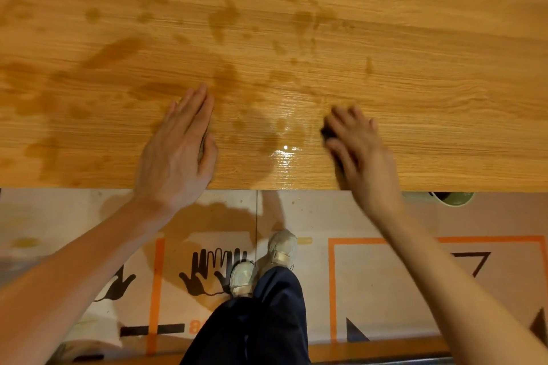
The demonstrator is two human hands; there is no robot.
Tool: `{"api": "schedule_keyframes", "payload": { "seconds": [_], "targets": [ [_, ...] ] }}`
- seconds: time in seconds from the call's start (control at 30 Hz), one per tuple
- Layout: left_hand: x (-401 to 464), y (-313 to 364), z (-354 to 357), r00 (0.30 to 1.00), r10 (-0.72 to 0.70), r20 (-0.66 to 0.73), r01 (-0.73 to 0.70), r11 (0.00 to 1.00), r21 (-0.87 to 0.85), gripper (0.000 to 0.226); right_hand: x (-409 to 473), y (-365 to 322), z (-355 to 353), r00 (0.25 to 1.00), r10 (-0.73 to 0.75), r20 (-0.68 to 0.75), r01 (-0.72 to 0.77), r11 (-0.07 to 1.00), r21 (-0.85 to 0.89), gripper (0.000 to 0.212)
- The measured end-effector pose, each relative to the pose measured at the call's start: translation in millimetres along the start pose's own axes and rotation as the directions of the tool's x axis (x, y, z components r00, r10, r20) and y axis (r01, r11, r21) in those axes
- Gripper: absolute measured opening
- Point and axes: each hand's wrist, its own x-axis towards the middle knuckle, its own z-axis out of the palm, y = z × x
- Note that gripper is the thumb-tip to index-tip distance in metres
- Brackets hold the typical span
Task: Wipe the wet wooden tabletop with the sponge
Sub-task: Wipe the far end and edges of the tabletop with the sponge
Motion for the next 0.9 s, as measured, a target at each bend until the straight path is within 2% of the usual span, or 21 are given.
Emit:
{"api": "schedule_keyframes", "payload": {
  "seconds": [0.1,0.17,0.23,0.33,0.4,0.5,0.57,0.63,0.7,0.8,0.9],
  "targets": [
    [-1,0,-1,1.0,0.001,-0.011,-0.001,1.0,-0.007,0.053,55,0,1,0.986,0.139,-0.095,-0.139,0.99,0.012,0.039],
    [-1,1,-2,1.0,0.005,-0.013,-0.005,1.0,-0.009,0.052,52,-7,7,0.979,0.165,-0.122,-0.158,0.985,0.063,0.038],
    [-1,2,-2,1.0,-0.003,-0.01,0.003,1.0,-0.015,0.052,13,-20,13,0.992,0.095,-0.08,-0.086,0.991,0.105,0.04],
    [-1,2,-1,1.0,-0.009,-0.011,0.009,1.0,-0.022,0.053,-48,-33,20,0.995,-0.091,0.05,0.086,0.991,0.099,0.042],
    [-1,2,-1,1.0,0.003,-0.016,-0.004,1.0,-0.023,0.053,-39,-29,16,0.985,-0.141,0.096,0.13,0.986,0.107,0.043],
    [-1,2,-2,1.0,0.006,-0.02,-0.006,1.0,-0.024,0.053,21,-26,15,0.998,-0.052,0.042,0.047,0.992,0.113,0.039],
    [-1,3,-3,1.0,0.006,-0.013,-0.007,1.0,-0.025,0.053,59,-27,15,0.995,0.088,-0.041,-0.077,0.973,0.215,0.036],
    [-1,3,-5,1.0,0.007,-0.005,-0.007,0.999,-0.033,0.053,60,-31,17,0.984,0.16,-0.083,-0.127,0.94,0.317,0.035],
    [0,5,-6,1.0,0.008,0.002,-0.008,0.999,-0.05,0.054,21,-40,23,0.993,0.104,-0.05,-0.083,0.943,0.323,0.036],
    [1,4,-7,1.0,0.001,0.004,0.0,0.998,-0.067,0.055,-44,-53,30,0.996,-0.079,0.04,0.064,0.955,0.29,0.039],
    [2,4,-7,1.0,0.011,-0.019,-0.013,0.996,-0.083,0.054,-12,-50,29,0.991,-0.107,0.079,0.077,0.948,0.31,0.036]
  ]
}}
